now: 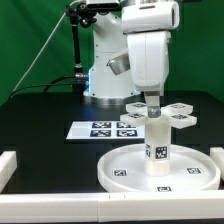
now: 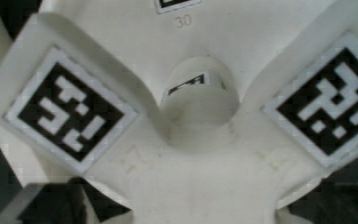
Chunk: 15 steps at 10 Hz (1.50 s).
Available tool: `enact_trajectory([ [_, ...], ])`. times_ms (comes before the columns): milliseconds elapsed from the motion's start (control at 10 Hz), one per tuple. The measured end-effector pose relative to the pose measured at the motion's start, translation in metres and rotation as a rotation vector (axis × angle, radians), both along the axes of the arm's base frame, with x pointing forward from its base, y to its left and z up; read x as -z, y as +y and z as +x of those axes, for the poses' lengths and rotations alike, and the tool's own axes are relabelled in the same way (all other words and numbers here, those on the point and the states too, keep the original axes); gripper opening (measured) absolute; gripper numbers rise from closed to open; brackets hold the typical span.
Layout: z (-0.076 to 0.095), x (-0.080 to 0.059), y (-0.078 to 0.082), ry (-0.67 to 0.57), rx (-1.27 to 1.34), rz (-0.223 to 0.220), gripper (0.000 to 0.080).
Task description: Assemble round table
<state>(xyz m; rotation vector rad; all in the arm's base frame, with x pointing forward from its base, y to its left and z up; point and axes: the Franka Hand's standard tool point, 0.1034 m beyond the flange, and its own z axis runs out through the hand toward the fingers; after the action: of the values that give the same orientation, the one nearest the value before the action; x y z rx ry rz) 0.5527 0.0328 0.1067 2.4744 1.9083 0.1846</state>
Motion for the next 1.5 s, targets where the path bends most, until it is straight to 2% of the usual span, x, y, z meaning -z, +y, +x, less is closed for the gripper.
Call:
enact_trajectory([
  [300, -0.0012, 0.0068, 0.0002, 0.01, 0.004, 0.001, 0.0649],
  [400, -0.0012, 0.0068, 0.0007, 0.011, 0.014, 0.002, 0.0608],
  [500, -0.0012, 0.0068, 0.0006, 0.011, 0.014, 0.002, 0.0608],
  [600, -0.001, 0.0066, -0.0001, 0.01, 0.015, 0.002, 0.0472],
  [800, -0.001, 0.0066, -0.0003, 0.011, 0.022, 0.002, 0.0442],
  [1100, -0.001, 0.0066, -0.0004, 0.017, 0.115, 0.012, 0.0442],
  [1500, -0.001, 0.0065, -0.0011, 0.044, 0.541, 0.054, 0.0442],
])
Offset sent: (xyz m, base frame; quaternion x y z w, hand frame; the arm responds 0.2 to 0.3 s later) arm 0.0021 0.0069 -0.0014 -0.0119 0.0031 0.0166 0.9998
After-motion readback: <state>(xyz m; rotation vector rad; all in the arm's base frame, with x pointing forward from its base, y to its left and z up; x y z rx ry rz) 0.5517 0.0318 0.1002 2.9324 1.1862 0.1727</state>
